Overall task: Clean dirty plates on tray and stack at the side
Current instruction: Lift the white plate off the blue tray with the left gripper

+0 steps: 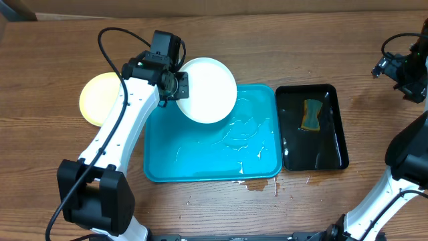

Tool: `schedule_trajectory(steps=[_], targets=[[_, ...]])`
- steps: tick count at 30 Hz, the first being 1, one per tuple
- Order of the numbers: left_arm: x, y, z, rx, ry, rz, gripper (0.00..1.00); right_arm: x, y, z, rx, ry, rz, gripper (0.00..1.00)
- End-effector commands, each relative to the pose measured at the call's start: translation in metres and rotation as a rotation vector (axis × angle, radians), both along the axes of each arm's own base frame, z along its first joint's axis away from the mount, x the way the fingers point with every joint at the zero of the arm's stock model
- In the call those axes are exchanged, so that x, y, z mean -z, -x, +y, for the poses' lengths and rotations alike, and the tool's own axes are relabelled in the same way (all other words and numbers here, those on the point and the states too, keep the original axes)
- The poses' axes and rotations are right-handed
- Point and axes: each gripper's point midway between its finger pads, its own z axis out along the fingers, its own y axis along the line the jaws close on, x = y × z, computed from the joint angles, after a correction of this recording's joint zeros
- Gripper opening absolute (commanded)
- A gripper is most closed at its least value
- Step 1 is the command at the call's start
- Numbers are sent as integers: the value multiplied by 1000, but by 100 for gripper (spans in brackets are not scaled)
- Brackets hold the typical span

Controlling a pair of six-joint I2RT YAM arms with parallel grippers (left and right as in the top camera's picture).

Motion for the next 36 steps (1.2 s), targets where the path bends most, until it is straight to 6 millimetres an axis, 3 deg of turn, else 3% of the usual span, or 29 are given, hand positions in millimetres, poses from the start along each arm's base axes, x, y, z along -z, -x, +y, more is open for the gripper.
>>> schedule_trajectory(steps=[1,6,12,15,18,23,27,32,36], targets=[[-39,-10,-12,31,-31,-117,4,-15,-3,-3,7,16,-41,100],[-63,-18,-53,61,2,-216,4,-15,-3,-3,7,16,-41,100],[-78,-9,-142,216,79,-333,4,-15,-3,-3,7,16,-41,100],[-80,0,-184,269,12,-425,4,-15,-3,-3,7,16,-41,100],[-79,11,-209,319,-109,-502,4,-15,-3,-3,7,16,-41,100],[-82,33,-245,406,-360,-642,4,-15,-3,-3,7,16,-41,100],[-97,53,-265,411,-558,-779,4,-15,-3,-3,7,16,-40,100],[-127,73,-284,378,-640,-910,4,-15,-3,-3,7,16,-41,100],[-148,76,-288,333,-660,-972,4,-15,-3,-3,7,16,-41,100]])
